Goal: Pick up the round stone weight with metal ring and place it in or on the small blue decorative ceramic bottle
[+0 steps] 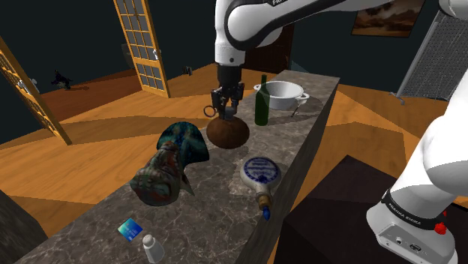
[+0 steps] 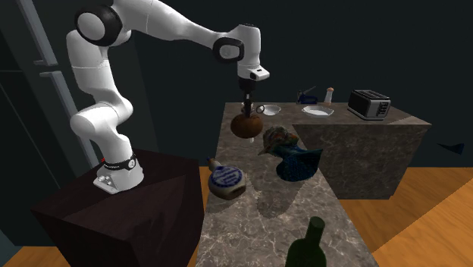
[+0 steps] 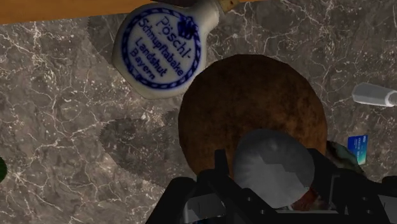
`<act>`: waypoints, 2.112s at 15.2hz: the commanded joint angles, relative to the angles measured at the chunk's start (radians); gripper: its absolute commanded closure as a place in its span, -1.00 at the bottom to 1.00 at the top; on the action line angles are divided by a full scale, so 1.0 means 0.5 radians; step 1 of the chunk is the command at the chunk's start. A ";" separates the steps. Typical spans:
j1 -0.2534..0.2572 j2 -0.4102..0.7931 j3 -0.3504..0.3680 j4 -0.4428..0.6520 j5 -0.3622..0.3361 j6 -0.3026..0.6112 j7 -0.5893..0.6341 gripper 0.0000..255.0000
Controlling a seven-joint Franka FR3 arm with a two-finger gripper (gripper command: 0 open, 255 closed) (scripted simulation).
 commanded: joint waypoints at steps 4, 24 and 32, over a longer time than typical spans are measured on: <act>-0.076 -0.359 -0.073 -0.325 0.097 -0.041 -0.184 1.00; -0.122 -0.625 -0.171 -0.926 0.169 0.272 -0.416 1.00; -0.117 -0.519 -0.158 -1.050 0.179 0.500 -0.437 1.00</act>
